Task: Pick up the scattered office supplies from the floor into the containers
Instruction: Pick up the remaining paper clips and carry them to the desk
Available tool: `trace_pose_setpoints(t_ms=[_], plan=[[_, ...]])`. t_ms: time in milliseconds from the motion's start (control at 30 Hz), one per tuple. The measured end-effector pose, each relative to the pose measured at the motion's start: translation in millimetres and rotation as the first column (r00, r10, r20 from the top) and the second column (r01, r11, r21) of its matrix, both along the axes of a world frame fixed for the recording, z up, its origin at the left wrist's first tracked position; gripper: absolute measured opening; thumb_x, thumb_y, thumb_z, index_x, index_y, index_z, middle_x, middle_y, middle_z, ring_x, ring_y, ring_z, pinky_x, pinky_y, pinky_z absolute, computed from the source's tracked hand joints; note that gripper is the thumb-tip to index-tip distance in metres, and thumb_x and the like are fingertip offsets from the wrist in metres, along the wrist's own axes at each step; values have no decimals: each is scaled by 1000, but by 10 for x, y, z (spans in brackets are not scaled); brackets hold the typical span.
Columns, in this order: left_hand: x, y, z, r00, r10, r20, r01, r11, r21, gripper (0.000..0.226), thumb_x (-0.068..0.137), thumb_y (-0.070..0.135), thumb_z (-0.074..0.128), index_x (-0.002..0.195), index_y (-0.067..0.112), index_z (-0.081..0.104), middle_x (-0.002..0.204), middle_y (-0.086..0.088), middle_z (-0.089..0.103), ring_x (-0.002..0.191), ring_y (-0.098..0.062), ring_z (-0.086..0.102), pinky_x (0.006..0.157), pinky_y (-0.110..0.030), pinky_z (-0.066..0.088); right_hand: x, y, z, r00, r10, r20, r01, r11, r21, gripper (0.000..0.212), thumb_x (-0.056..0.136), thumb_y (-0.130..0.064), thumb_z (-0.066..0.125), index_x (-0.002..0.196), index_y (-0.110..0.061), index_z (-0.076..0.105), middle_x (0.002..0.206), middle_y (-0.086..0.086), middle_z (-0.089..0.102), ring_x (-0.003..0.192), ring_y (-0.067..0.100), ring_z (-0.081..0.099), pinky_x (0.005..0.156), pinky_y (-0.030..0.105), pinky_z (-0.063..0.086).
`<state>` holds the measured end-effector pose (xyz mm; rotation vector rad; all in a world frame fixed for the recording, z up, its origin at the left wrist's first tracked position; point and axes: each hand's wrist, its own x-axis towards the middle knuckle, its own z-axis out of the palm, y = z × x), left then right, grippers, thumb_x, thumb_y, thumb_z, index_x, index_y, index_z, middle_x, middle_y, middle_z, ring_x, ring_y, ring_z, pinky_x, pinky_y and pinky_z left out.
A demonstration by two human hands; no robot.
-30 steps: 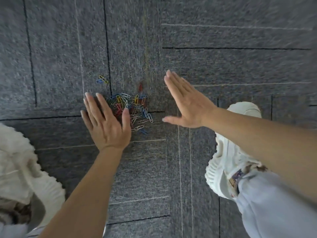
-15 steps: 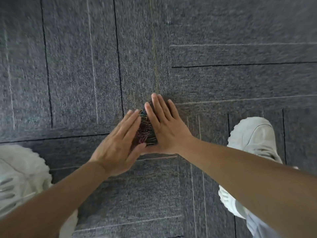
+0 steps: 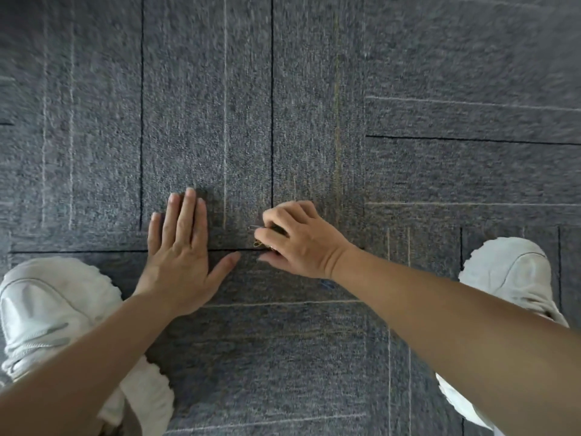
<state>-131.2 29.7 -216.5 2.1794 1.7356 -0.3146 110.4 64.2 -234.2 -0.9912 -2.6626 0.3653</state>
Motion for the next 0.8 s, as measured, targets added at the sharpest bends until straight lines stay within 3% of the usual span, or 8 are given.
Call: trace_pose_setpoints(t_ms=[267,333,400,467,500,600,667,800], plan=[[20,-22,-5,1000,-1,13,1,1000,16,96,91,72,19,156,4,-3,164,-11,-14,151,-27,-16,121,-52,2,-36,443,113,996,90,16,-91,988,126,28,98,-21,52,76,-6,61,60,3,56,51,17,50,42,28,46],[41,-25,24,999,22,49,-23,1000,10,96,91,70,20,156,3,0,165,-12,-11,151,-27,-15,121,-53,4,-114,475,164,1000,16,19,-16,1000,-2,28,98,-19,49,76,-4,60,55,2,55,43,17,50,35,24,39],[84,30,79,990,68,125,-68,998,-8,90,93,66,21,156,2,8,165,-13,-6,151,-28,-12,121,-54,4,-141,529,297,991,-137,-2,131,948,-290,26,100,-19,50,82,-4,61,55,-1,55,38,11,46,33,17,31],[150,126,134,966,110,233,-112,994,-3,80,96,59,25,154,4,19,163,-14,5,151,-31,-4,120,-56,9,-92,569,441,919,-394,-13,292,704,-647,23,101,-23,53,88,-8,63,60,-2,58,37,8,41,34,16,28],[202,175,151,953,115,282,-125,992,17,76,97,56,27,153,5,24,162,-15,11,150,-33,2,119,-57,12,-38,584,526,828,-560,-25,302,484,-821,24,101,-24,55,83,-10,61,59,-2,55,38,10,40,36,19,27],[441,262,180,898,202,391,-227,974,17,70,97,52,29,150,7,30,158,-14,22,145,-32,11,118,-56,15,237,601,745,463,-873,150,-95,-217,-972,28,99,-24,58,74,-17,46,57,-3,39,43,8,35,40,19,25],[625,266,190,858,288,426,-306,951,-27,71,96,53,28,150,7,32,156,-13,25,142,-31,15,117,-56,17,459,573,801,400,-877,266,-290,-397,-871,22,98,-25,56,82,-18,45,57,-6,39,43,3,33,40,14,22],[890,157,183,895,129,427,-154,988,24,67,99,48,32,151,5,30,157,-11,25,140,-35,20,115,-56,22,809,474,748,376,-869,323,-410,-468,-783,17,100,-26,49,90,-13,54,56,-7,40,43,1,33,40,12,21]])
